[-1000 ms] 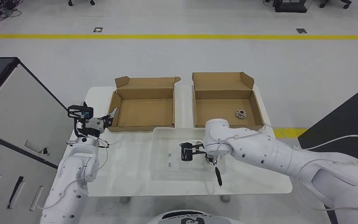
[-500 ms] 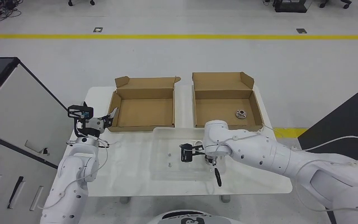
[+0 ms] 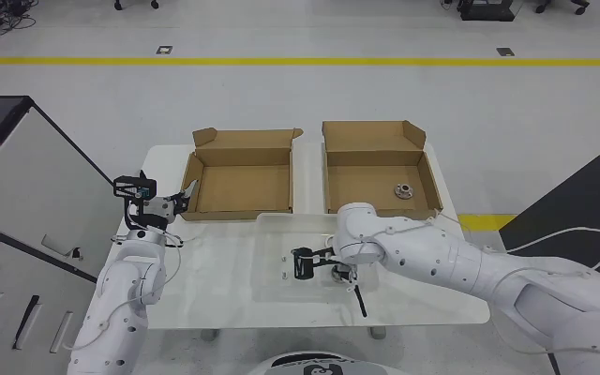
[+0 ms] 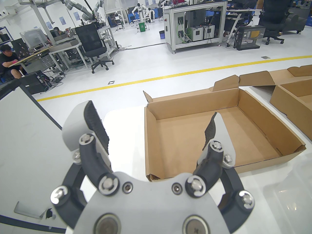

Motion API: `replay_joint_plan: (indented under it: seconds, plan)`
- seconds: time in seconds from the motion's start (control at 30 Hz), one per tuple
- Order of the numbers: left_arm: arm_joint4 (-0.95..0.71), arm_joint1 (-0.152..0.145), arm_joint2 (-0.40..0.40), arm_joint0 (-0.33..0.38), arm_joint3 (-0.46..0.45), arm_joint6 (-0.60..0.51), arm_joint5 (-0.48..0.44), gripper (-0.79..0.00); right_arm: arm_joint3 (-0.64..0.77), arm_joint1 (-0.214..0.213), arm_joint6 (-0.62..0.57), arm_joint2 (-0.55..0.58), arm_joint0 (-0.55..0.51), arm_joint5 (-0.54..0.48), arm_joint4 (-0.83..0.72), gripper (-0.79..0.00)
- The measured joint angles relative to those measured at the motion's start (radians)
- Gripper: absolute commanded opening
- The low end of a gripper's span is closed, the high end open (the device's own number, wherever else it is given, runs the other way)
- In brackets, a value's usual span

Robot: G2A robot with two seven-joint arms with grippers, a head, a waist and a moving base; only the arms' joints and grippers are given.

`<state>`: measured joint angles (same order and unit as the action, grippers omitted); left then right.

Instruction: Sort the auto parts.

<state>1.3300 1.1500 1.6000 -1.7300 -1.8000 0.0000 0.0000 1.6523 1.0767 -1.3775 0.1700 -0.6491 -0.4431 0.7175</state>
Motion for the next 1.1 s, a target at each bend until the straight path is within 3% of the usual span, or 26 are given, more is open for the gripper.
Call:
replay_joint_plan:
  seconds: [0.9, 0.97, 1.07, 1.1]
  plan:
    - [0.000, 0.000, 0.000, 0.000, 0.000, 0.000, 0.000, 0.000, -0.087, 0.025, 0.049, 0.000, -0.001, -0.049, -0.011, -0.529]
    - [0.000, 0.000, 0.000, 0.000, 0.000, 0.000, 0.000, 0.000, -0.093, 0.028, 0.052, 0.000, -0.002, -0.051, -0.011, -0.570]
    - [0.000, 0.000, 0.000, 0.000, 0.000, 0.000, 0.000, 0.000, -0.099, 0.032, 0.054, 0.000, -0.002, -0.053, -0.015, -0.785]
    - [0.000, 0.000, 0.000, 0.000, 0.000, 0.000, 0.000, 0.000, -0.101, 0.033, 0.054, 0.000, -0.002, -0.053, -0.017, -0.785]
